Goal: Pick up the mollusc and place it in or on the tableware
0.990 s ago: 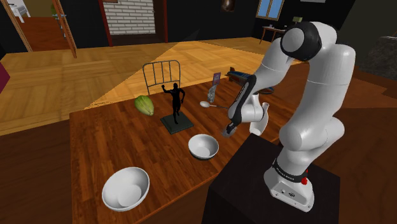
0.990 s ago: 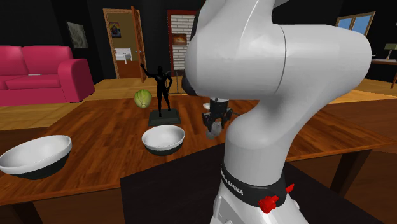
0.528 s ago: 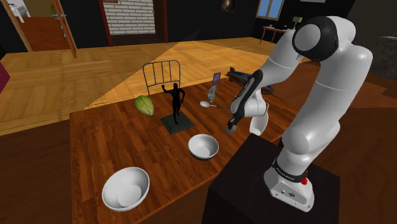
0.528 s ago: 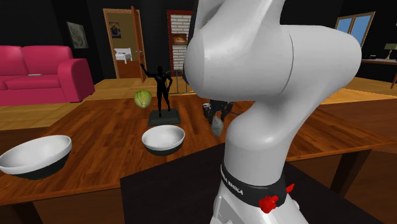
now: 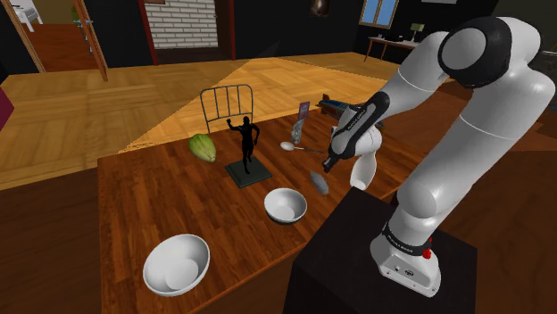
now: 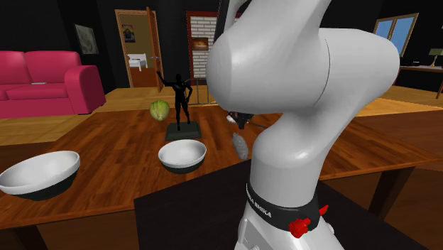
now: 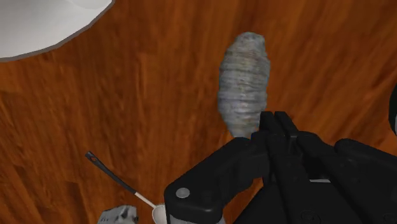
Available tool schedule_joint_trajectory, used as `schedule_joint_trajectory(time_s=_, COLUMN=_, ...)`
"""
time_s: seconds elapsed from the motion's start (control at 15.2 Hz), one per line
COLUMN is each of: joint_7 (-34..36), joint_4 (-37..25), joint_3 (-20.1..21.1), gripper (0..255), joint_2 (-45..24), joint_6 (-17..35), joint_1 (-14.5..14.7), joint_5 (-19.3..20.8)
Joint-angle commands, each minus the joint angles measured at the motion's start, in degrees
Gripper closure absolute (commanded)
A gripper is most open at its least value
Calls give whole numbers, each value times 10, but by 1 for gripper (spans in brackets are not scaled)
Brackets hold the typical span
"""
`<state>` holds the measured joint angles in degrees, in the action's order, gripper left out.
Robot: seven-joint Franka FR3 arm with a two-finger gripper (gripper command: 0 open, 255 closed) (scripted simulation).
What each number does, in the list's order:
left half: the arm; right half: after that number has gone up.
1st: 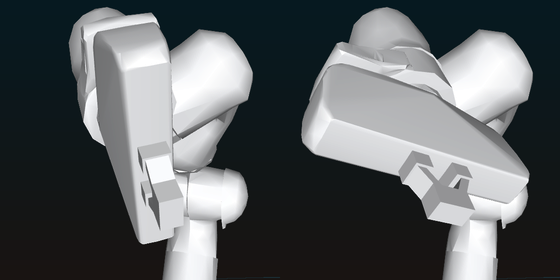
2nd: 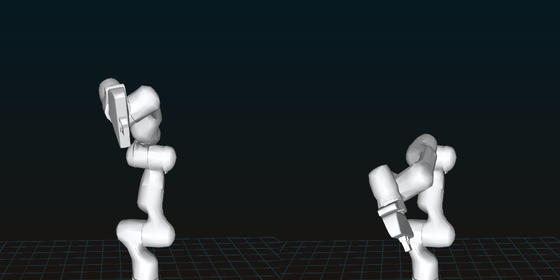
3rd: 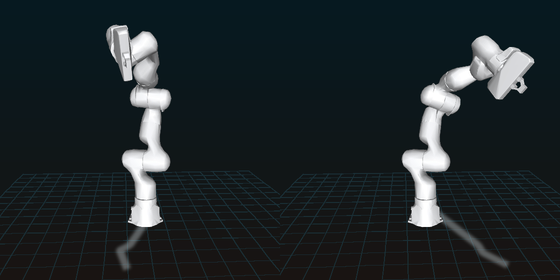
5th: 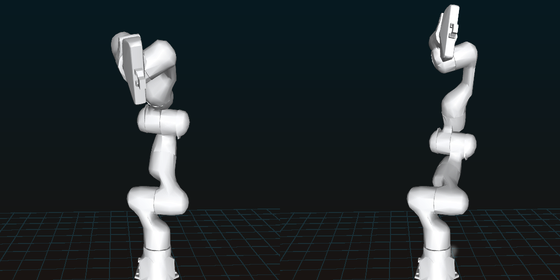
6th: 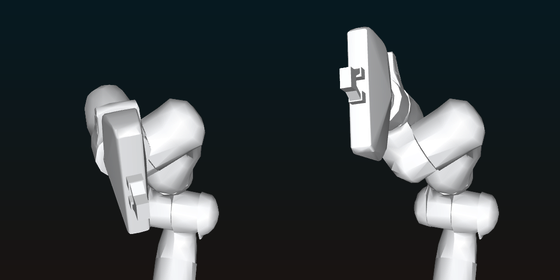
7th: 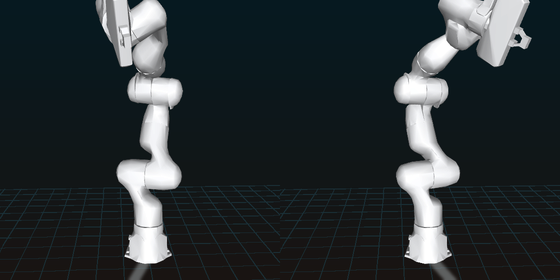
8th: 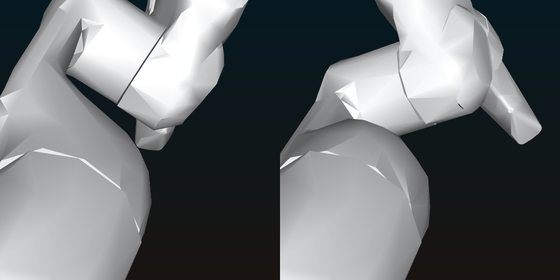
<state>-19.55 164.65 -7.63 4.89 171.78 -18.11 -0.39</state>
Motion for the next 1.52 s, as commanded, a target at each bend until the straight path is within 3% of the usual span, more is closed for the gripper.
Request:
schedule_joint_trajectory(time_s=0.0, joint_7=8, joint_4=1, joint_3=2, gripper=255, joint_2=25, joint_6=-24, joint_1=-7, joint_5=15)
schedule_joint_trajectory(time_s=0.07, joint_7=5, joint_4=0, joint_3=2, gripper=255, joint_2=11, joint_6=-11, joint_1=-3, joint_5=7)
schedule_joint_trajectory(time_s=0.13, joint_7=5, joint_4=0, joint_3=2, gripper=0, joint_2=11, joint_6=-11, joint_1=-3, joint_5=7)
schedule_joint_trajectory(time_s=0.33, joint_7=99, joint_4=-121, joint_3=32, gripper=0, joint_2=-94, joint_6=-117, joint_1=-20, joint_5=68)
schedule_joint_trajectory(time_s=0.79, joint_7=168, joint_4=-405, joint_3=27, gripper=0, joint_2=-336, joint_6=-359, joint_1=9, joint_5=68)
schedule_joint_trajectory(time_s=1.45, joint_7=169, joint_4=-395, joint_3=26, gripper=0, joint_2=-378, joint_6=-307, joint_1=5, joint_5=70)
